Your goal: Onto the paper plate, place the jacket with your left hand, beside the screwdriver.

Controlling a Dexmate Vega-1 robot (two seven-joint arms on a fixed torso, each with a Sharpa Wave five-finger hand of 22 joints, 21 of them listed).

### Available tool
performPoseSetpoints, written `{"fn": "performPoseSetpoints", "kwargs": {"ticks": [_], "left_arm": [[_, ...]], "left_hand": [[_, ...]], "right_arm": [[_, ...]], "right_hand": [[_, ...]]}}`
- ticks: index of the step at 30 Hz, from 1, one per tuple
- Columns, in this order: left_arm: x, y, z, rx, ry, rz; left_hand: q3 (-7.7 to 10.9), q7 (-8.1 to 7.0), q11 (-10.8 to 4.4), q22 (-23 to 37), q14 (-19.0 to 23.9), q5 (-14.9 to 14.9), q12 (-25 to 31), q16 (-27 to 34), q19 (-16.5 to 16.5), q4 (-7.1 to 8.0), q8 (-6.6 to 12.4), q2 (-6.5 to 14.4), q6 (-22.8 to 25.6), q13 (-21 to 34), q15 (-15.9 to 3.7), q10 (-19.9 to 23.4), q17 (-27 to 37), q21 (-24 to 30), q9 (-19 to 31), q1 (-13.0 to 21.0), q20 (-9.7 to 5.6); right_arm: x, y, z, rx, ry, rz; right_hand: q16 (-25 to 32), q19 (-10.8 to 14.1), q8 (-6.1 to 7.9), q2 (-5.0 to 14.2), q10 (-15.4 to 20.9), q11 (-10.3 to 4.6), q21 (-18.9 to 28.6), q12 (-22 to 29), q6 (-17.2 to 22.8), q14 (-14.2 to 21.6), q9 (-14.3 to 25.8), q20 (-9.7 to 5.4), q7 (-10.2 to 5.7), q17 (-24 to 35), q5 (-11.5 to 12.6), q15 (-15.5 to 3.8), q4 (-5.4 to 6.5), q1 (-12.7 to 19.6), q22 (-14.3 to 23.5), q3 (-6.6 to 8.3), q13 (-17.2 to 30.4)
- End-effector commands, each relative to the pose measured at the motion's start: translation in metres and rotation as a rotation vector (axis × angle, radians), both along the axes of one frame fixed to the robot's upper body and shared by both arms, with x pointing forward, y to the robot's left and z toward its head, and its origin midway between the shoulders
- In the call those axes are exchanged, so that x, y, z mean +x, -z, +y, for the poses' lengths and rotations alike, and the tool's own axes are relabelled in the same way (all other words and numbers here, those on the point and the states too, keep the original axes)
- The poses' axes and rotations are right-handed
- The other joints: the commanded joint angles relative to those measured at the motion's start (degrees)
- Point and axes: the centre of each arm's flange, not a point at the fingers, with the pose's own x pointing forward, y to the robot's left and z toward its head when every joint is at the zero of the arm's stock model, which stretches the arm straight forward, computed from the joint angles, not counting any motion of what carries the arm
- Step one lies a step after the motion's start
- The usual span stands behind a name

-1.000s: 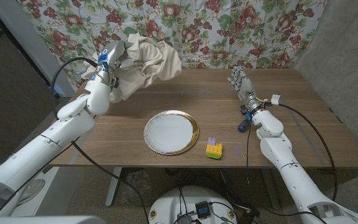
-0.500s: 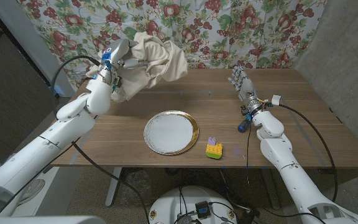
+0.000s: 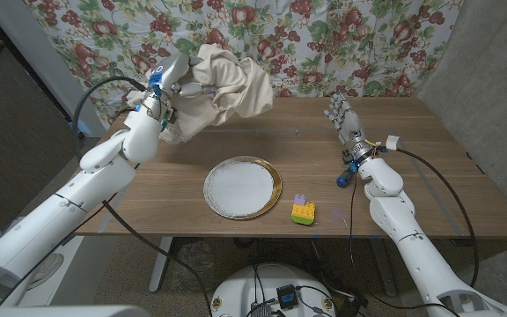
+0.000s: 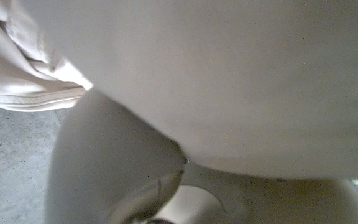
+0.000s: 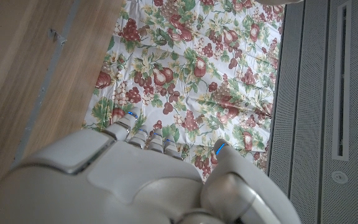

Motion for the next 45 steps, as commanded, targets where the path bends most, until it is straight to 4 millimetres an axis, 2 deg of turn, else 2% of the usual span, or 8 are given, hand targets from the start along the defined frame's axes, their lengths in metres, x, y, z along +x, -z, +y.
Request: {"fn": "performPoseSetpoints", "kwargs": {"ticks": [1,26,45], "left_arm": [[-0.011,0.001,-0.01,0.032,0.042,-0.016],[-0.027,0.002,-0.028,0.095,0.119,-0.015],[-0.031,0.002,-0.038,0.133,0.171,0.01]], "left_hand": [[0.13,-0.37,-0.19,-0.2,1.6,0.4,-0.2,-0.2,-0.3,0.14,-0.16,13.1,0.4,0.2,-3.79,0.3,0.3,0.5,0.1,12.8,0.12],[0.13,-0.54,-0.32,-1.6,2.2,0.4,-0.9,-0.3,-1.1,0.09,-0.55,13.0,0.8,0.8,-3.8,0.7,1.5,1.3,0.2,12.7,0.36],[0.06,-0.79,-0.44,-2.8,2.2,0.4,-1.5,-0.4,-1.7,0.14,-0.84,12.9,1.0,1.1,-3.8,1.0,2.5,1.7,0.2,12.4,0.36]], "right_arm": [[-0.002,0.001,-0.001,0.0,0.001,-0.003],[0.0,0.002,0.0,0.005,-0.004,-0.003],[0.001,0.003,-0.001,0.015,-0.003,-0.001]], "right_hand": [[0.0,0.5,0.21,0.31,0.1,0.07,0.1,0.0,0.2,0.2,0.2,-1.75,0.0,0.1,0.0,0.01,0.15,0.1,0.2,0.49,0.2],[0.0,0.5,0.19,0.25,-0.1,-0.11,0.1,0.0,0.2,0.3,0.2,-1.72,-0.05,0.1,0.0,0.01,0.13,0.1,0.2,0.5,0.2],[0.0,0.5,0.18,0.2,-0.2,-0.27,0.1,0.0,0.1,0.3,0.2,-1.66,0.03,0.1,0.0,0.09,0.11,0.0,0.2,0.49,0.2]]}}
